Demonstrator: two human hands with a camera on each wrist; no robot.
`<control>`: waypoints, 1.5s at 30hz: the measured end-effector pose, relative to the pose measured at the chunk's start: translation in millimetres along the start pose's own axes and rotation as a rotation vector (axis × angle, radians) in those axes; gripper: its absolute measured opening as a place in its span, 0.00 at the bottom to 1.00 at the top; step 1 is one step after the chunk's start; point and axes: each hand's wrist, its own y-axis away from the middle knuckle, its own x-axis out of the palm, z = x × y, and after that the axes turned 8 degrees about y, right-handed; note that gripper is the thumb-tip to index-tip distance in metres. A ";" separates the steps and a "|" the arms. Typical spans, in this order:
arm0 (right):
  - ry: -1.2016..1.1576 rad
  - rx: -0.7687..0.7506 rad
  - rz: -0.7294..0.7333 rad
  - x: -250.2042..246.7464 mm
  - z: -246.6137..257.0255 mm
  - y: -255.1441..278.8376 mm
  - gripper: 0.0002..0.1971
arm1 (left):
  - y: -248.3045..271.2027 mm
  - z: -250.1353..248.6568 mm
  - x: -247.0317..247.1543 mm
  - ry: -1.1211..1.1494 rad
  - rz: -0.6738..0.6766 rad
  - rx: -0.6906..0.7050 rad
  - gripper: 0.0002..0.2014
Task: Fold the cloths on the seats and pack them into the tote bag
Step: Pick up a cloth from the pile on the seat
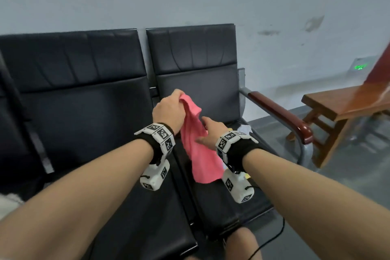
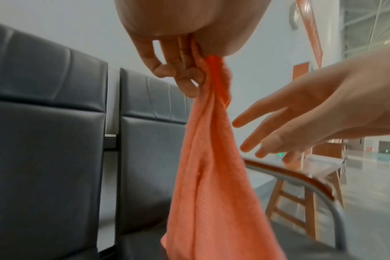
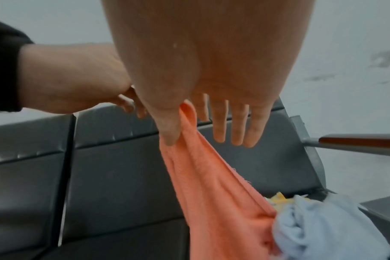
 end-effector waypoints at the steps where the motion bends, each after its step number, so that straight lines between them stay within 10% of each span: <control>1: -0.030 0.002 -0.006 -7.2 10.2 6.2 0.32 | 1.1 -8.5 -15.7 0.091 -0.038 0.028 0.14; 10: -0.183 0.085 -0.124 -47.7 71.0 56.4 0.11 | 13.6 -63.8 -138.5 0.369 -0.353 0.186 0.15; 21: -0.793 0.144 -0.309 -136.7 125.0 93.3 0.16 | 24.6 -56.8 -219.0 0.318 -0.515 -0.007 0.13; 26: -0.852 0.082 -0.285 -143.4 141.1 98.0 0.17 | 43.6 -49.6 -216.1 0.547 -0.393 -0.194 0.22; 32: -0.887 0.078 -0.241 -126.5 154.2 95.2 0.27 | 100.4 -22.6 -170.0 1.035 0.093 -0.568 0.15; 39: -0.935 0.096 -0.229 -124.6 155.1 89.3 0.28 | 200.0 4.9 -125.4 1.213 0.466 -0.687 0.29; 42: -0.914 0.123 -0.258 -119.9 147.9 82.7 0.28 | 222.1 24.8 -118.2 1.178 0.580 -0.732 0.10; 45: -0.845 0.145 -0.239 -108.9 142.9 75.9 0.32 | 223.4 31.5 -119.9 1.190 0.565 -0.709 0.14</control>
